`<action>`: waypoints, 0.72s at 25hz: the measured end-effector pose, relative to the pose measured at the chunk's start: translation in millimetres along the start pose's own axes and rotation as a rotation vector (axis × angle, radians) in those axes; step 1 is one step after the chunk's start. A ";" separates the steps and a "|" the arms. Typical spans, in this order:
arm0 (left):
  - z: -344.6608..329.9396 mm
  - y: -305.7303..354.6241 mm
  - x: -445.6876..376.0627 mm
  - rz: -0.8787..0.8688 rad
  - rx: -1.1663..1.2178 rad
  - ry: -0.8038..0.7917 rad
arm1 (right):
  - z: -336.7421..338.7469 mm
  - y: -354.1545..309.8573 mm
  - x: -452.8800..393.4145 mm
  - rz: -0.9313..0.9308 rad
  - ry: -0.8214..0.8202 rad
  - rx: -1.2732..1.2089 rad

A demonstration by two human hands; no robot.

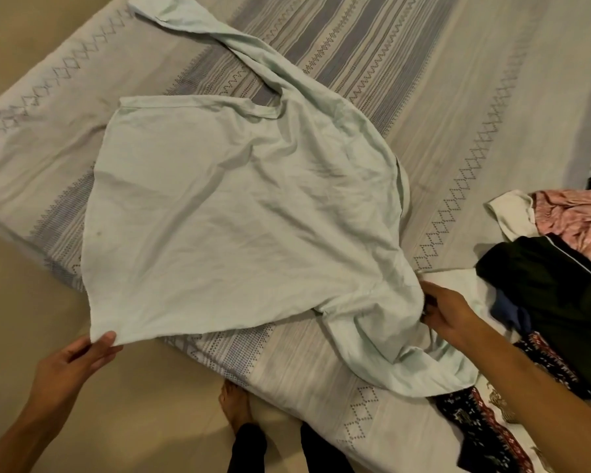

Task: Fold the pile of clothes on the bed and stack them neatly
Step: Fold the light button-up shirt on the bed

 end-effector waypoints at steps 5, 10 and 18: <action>14.7 -25.6 -12.0 0.072 -0.091 -0.036 | -15.3 -9.6 10.1 0.085 -0.055 0.381; 16.6 -29.1 -13.8 0.088 -0.172 -0.002 | -24.4 -22.0 4.0 0.280 0.138 0.597; 22.0 -26.3 6.5 -0.020 -0.454 -0.036 | -13.5 9.8 2.1 0.223 0.227 0.440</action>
Point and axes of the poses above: each hand's wrist, its own x-axis away from the middle knuckle, its own z-axis out of the back of the hand, y = z × x, the point moved 5 cm from there along -x, towards the middle knuckle, and after that the axes turned 13 degrees about -z, right-handed, at the moved point
